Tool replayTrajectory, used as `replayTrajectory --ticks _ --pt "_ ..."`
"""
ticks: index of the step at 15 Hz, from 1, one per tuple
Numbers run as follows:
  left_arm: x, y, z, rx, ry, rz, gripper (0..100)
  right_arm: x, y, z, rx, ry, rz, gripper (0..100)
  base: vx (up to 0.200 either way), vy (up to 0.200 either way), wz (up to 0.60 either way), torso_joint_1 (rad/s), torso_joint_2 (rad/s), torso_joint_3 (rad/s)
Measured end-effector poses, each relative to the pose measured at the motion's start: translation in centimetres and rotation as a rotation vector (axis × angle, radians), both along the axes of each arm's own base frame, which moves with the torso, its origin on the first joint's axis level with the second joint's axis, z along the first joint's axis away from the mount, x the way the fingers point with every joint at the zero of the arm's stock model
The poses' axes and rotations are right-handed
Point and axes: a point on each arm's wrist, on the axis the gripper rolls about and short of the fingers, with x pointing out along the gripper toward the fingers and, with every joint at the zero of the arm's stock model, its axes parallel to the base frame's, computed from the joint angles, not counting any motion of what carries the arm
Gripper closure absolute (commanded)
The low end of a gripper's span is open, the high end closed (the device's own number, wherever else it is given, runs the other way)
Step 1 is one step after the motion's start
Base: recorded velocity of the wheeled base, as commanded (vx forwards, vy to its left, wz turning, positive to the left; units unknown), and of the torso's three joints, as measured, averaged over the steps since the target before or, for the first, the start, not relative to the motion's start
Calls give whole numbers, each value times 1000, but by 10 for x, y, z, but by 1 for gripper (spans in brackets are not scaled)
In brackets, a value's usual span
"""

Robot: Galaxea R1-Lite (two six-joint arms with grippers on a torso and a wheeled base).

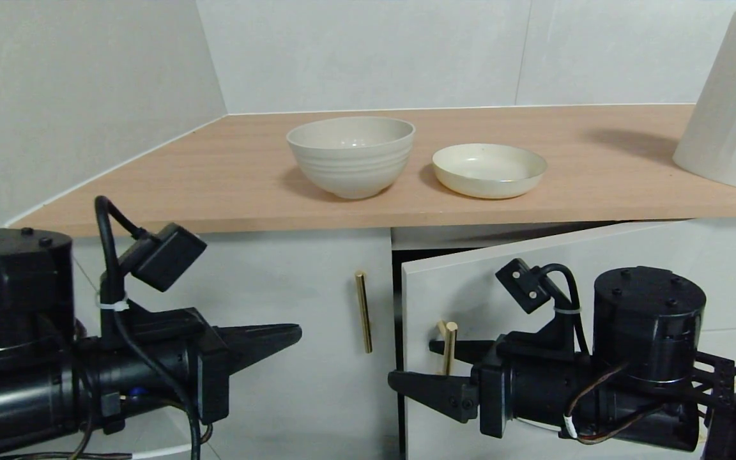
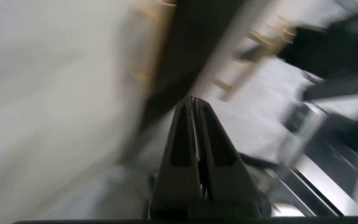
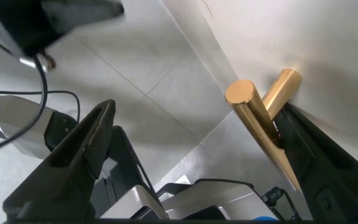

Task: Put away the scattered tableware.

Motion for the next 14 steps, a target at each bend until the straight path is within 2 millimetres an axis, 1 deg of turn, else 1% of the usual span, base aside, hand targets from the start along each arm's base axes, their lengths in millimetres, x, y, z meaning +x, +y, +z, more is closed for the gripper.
replayTrajectory --ticks 2,4,7,9,12,14 --pt "9 -8 -2 -25 -35 -24 100 0 0 0 1 2 0 0 0 0 0 0 0 0" --pt "24 -19 -11 -66 -102 -33 100 0 0 0 2 1 -1 0 0 0 0 0 0 0" --pt "43 -39 -41 -67 -131 -8 100 0 0 1 3 1 -2 0 0 0 0 0 0 0" --pt "52 -53 -61 -68 -128 -11 100 -1 -1 2 4 -1 -3 0 0 0 0 0 0 0" --pt "60 -69 -82 -100 -97 -17 100 -1 -1 2 4 -1 -1 0 0 0 0 0 0 0" --pt "64 -74 -91 -118 -84 -20 100 -1 -1 2 4 0 1 0 0 0 0 0 0 0"
